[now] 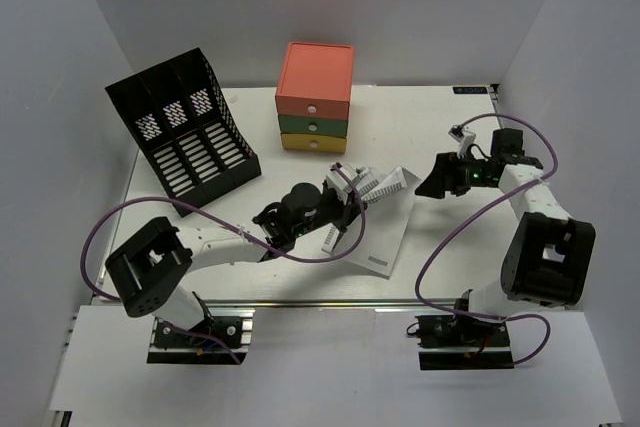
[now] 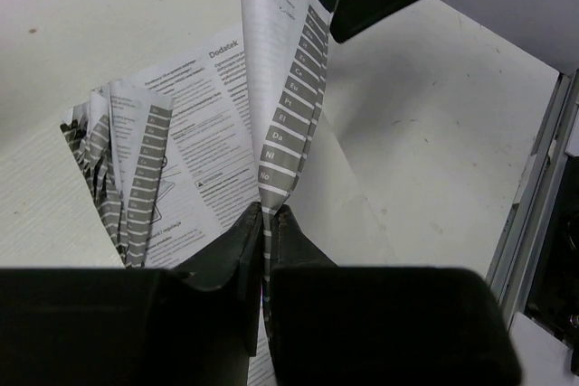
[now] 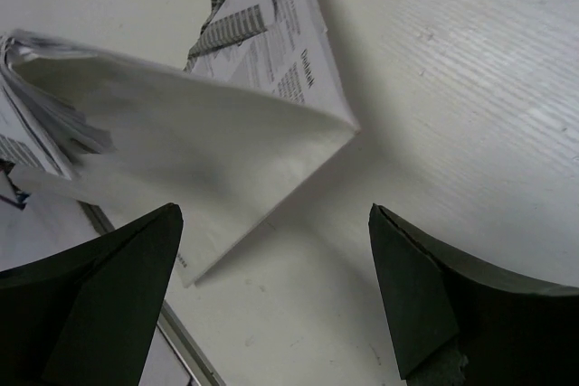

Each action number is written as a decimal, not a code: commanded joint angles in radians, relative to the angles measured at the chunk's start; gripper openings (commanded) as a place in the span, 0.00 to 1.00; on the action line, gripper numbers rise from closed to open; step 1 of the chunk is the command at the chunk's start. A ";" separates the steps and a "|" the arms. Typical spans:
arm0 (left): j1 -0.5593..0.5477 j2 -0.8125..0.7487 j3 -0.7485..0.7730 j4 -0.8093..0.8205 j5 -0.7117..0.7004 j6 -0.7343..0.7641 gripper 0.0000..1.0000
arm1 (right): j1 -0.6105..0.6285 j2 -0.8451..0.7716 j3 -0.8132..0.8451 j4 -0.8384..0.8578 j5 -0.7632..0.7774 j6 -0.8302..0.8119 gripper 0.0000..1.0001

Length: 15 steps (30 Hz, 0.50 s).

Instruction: Organize the desk

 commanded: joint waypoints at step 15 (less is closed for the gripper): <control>0.004 0.017 0.012 0.192 0.025 -0.058 0.00 | -0.001 0.157 -0.073 0.102 -0.327 -0.106 0.89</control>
